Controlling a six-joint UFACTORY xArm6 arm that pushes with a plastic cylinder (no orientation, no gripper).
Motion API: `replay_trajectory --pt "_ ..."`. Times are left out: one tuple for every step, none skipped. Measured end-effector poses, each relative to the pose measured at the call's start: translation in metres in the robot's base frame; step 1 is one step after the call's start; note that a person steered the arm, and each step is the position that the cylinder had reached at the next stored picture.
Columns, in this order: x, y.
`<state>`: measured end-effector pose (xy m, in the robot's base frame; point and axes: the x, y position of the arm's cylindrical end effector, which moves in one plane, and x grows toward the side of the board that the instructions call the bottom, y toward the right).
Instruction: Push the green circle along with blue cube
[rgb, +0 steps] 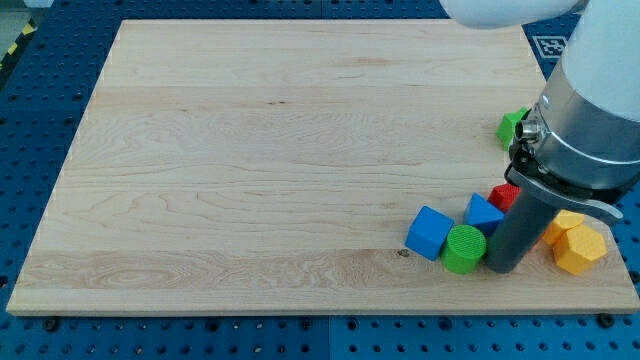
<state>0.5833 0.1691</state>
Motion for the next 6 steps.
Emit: replay_trajectory --pt "0.02 0.0" --pt "0.03 -0.004" --pt "-0.006 -0.029" --pt "0.001 -0.031" --pt "0.01 -0.033" --pt "-0.019 -0.033"
